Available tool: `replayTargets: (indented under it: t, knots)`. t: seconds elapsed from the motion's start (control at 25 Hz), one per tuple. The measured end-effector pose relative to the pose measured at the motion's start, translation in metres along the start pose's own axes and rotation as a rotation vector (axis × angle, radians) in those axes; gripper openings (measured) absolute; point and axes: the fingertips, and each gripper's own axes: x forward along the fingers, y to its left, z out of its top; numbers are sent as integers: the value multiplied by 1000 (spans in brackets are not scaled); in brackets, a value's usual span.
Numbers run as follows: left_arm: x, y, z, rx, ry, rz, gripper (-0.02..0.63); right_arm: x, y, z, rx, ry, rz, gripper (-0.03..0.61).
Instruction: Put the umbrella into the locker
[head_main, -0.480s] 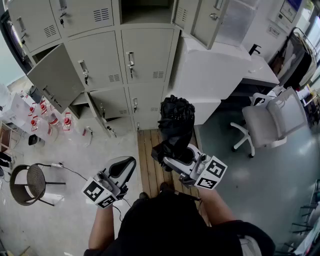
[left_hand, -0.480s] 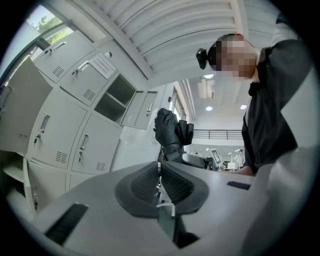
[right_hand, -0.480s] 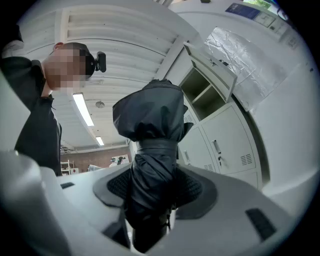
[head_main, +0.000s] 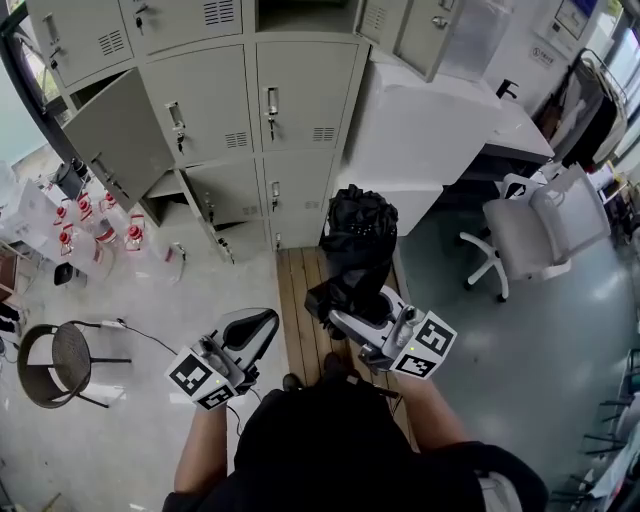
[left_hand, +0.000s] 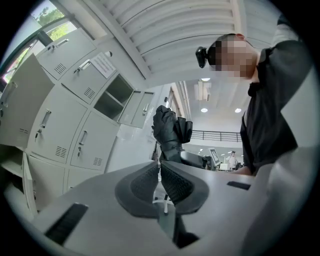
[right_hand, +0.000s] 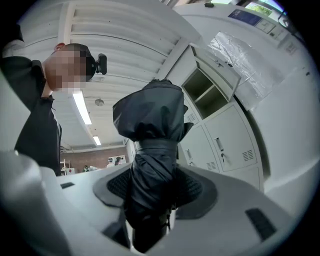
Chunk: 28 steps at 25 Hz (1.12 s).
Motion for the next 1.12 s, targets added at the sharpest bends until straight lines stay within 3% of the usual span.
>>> replayTargets:
  t: [0.44, 0.68, 0.88, 1.12]
  knots:
    - [-25, 6, -6, -28, -16, -4, 28, -9, 15, -3, 2, 5, -61, 236]
    - [-12, 9, -13, -50, -18, -41, 28, -24, 10, -4, 2, 29, -117, 236]
    - [-5, 14, -2, -115, -74, -65, 28, -22, 1, -7, 10, 34, -137, 236]
    - [0, 30, 11, -88, -74, -62, 28, -5, -15, -7, 20, 37, -123, 238]
